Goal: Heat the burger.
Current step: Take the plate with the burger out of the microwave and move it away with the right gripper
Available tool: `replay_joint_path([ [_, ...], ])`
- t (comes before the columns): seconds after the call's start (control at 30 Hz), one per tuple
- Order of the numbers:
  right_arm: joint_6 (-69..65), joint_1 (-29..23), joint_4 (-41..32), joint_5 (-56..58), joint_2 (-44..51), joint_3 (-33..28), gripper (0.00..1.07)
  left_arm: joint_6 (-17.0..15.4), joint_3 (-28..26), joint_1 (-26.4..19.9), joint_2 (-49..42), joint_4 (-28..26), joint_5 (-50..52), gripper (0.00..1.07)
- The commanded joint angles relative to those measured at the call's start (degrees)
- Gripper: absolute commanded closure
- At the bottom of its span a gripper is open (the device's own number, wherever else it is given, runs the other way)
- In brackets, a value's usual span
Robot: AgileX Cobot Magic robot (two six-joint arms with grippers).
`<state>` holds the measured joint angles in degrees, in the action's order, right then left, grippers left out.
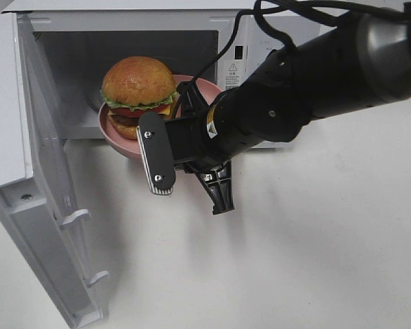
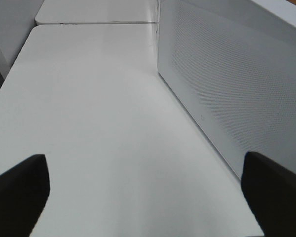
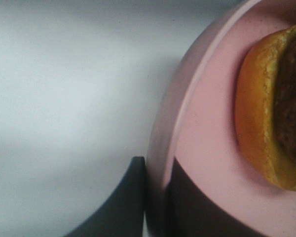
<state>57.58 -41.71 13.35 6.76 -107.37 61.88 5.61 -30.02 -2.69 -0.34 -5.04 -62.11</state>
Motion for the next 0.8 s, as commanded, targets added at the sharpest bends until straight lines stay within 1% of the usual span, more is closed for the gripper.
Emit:
replay_joint_path([
  [0.03,-0.2,0.2,0.3,-4.4,3.5,-1.8,1.07,-0.3,0.1,-0.2,-0.2,-0.1,0.6,0.09],
  [0.07,-0.2,-0.1,0.3,-4.8,5.2,-3.7,1.07,-0.3,0.1,-0.2,-0.2,-0.1,0.6,0.09],
  [0.13,-0.2,-0.2,0.3,-4.9,5.8,-4.5,1.07,-0.3,0.1,-0.2,-0.2,-0.1,0.6,0.09],
  [0.17,-0.2,-0.5,0.3,-5.3,7.8,-6.4,1.07,-0.3,0.1,-0.2,-0.2,-0.1,0.6,0.09],
  [0.2,-0.2,-0.5,0.3,-5.3,7.8,-6.4,1.07,-0.3,0.1,-0.2,-0.2,-0.1,0.6,0.09],
  [0.27,-0.2,-0.5,0.3,-6.0,10.3,-9.3,1.07,-0.3,0.1,-0.2,-0.2,-0.1,0.6,0.09],
  [0.3,-0.2,-0.5,0.3,-6.0,10.3,-9.3,1.07,-0.3,0.1,-0.2,-0.2,-0.1,0.6,0.09],
  [0.33,-0.2,-0.5,0.3,-6.0,12.1,-11.3,1.07,-0.3,0.1,-0.2,-0.2,-0.1,0.6,0.09],
  [0.4,-0.2,-0.5,0.3,-6.0,12.9,-12.1,1.07,-0.3,0.1,-0.2,-0.2,-0.1,0.6,0.09],
  [0.43,-0.2,-0.5,0.3,-6.0,15.2,-14.3,1.07,-0.3,0.1,-0.2,-0.2,-0.1,0.6,0.09],
  [0.47,-0.2,-0.5,0.3,-6.0,15.2,-14.3,1.07,-0.3,0.1,-0.2,-0.2,-0.1,0.6,0.09],
  [0.53,-0.2,-0.5,0.3,-6.0,18.4,-17.1,1.07,-0.3,0.1,-0.2,-0.2,-0.1,0.6,0.09],
  [0.57,-0.2,-0.5,0.3,-6.0,18.4,-17.1,1.07,-0.3,0.1,-0.2,-0.2,-0.1,0.6,0.09],
  [0.63,-0.2,-0.5,0.3,-5.8,23.0,-20.7,1.07,-0.3,0.1,-0.2,-0.2,-0.1,0.6,0.09],
  [0.73,-0.2,-0.5,0.3,-5.7,24.2,-21.6,1.07,-0.3,0.1,-0.2,-0.2,-0.1,0.6,0.09],
  [0.8,-0.2,-0.5,0.3,-5.0,27.4,-24.4,1.07,-0.3,0.1,-0.2,-0.2,-0.1,0.6,0.09],
])
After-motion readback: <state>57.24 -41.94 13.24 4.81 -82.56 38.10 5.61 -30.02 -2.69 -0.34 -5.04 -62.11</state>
